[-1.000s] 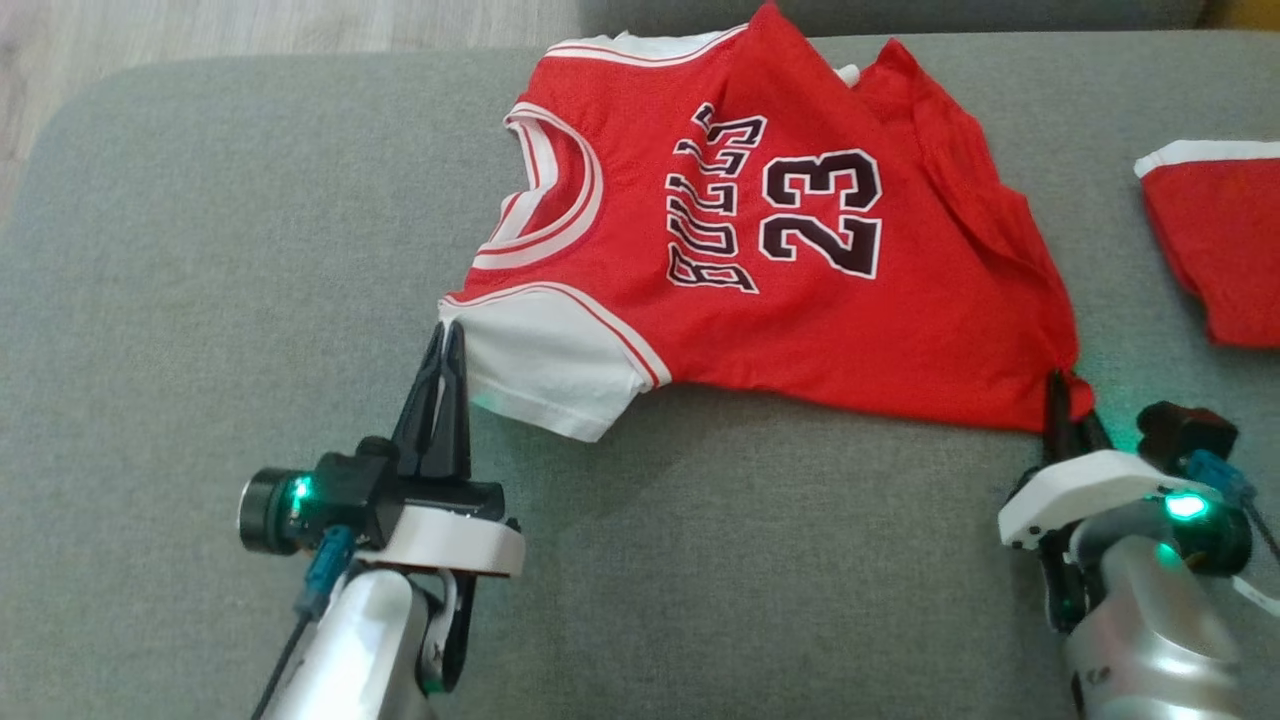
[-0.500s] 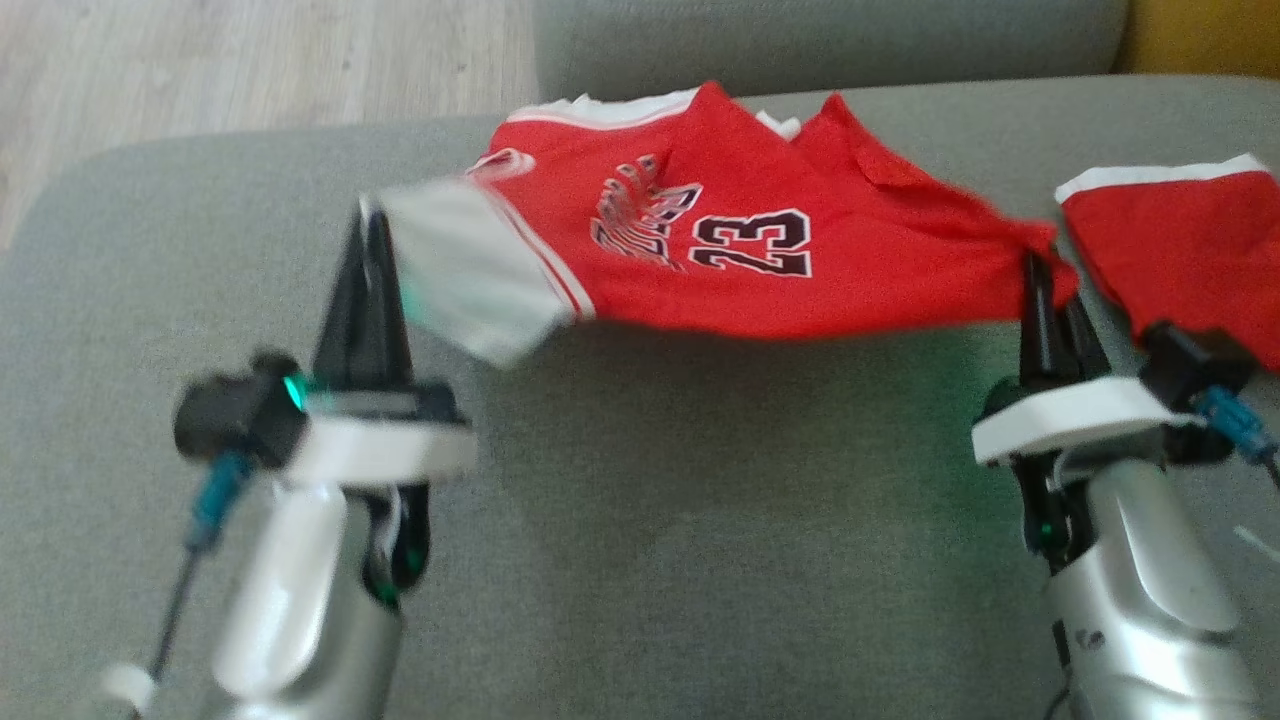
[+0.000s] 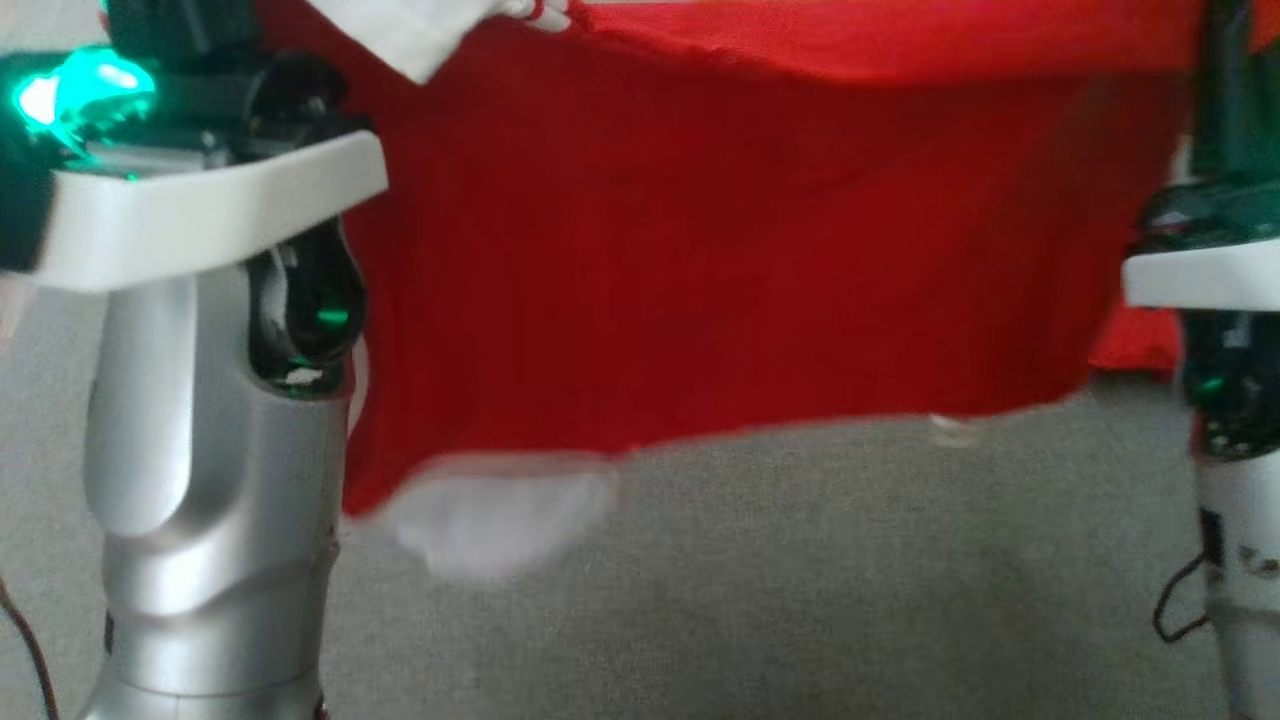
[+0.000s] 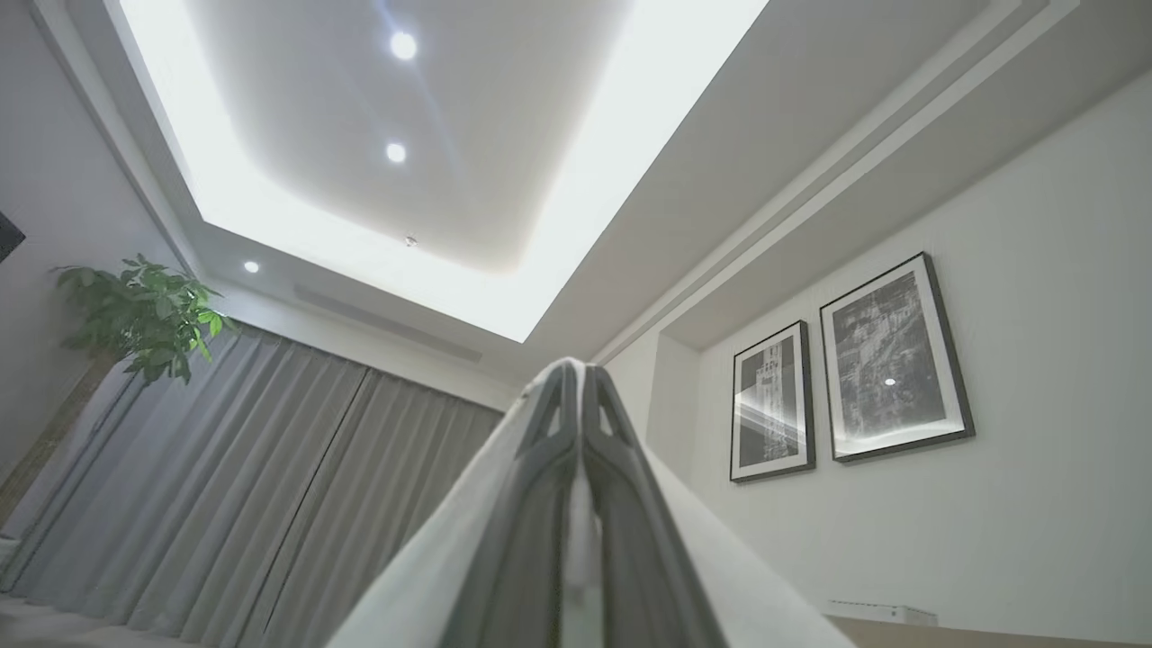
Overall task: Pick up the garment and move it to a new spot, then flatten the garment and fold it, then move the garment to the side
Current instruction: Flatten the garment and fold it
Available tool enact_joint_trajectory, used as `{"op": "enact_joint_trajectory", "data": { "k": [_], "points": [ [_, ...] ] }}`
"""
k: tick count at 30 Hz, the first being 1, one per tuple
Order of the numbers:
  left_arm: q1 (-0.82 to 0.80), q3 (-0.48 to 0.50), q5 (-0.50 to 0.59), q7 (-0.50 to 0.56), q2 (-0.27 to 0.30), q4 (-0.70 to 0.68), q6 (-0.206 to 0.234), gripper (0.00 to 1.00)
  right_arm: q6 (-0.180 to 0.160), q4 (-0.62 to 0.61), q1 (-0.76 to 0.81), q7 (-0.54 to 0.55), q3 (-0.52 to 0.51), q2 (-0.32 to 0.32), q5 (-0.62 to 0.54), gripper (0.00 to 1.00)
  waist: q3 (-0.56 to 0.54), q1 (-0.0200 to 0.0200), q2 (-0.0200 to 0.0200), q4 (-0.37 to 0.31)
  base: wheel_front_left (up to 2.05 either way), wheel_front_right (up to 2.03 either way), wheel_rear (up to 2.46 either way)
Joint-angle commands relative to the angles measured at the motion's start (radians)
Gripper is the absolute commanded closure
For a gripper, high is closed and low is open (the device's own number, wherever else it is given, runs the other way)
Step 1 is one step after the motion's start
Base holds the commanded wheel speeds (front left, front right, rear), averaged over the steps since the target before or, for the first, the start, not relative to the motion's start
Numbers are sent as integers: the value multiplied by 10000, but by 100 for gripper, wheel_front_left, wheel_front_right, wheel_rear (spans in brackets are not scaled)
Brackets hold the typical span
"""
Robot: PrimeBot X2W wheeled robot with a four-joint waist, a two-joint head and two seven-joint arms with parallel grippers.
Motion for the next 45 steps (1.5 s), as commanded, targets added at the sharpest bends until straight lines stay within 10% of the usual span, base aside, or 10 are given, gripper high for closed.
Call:
{"op": "enact_joint_trajectory", "data": {
  "k": [1, 13, 27, 45],
  "points": [
    [-563, 325, -186, 343, 165, -601, 164, 100, -7, -948, -225, 355, -45, -98, 135, 100, 34, 1, -1, -38, 0, 0, 0],
    [-2224, 747, -436, 2186, 932, 25, 663, 100, -7, -2147, -1119, 2375, -690, -85, 30, 100, 2119, 1, -1, -183, 0, 0, 0],
    [-8571, 756, 1348, -154, 1771, 6090, 626, 100, -7, 5344, -9007, -353, 1353, -1096, -1678, 100, 4987, 1, -1, -109, 0, 0, 0],
    [-4199, -146, 3401, -209, 1853, 5977, -586, 100, -7, 9418, -6803, -749, 4564, -1836, -691, 100, 4605, 1, -1, 704, 0, 0, 0]
  ]
}}
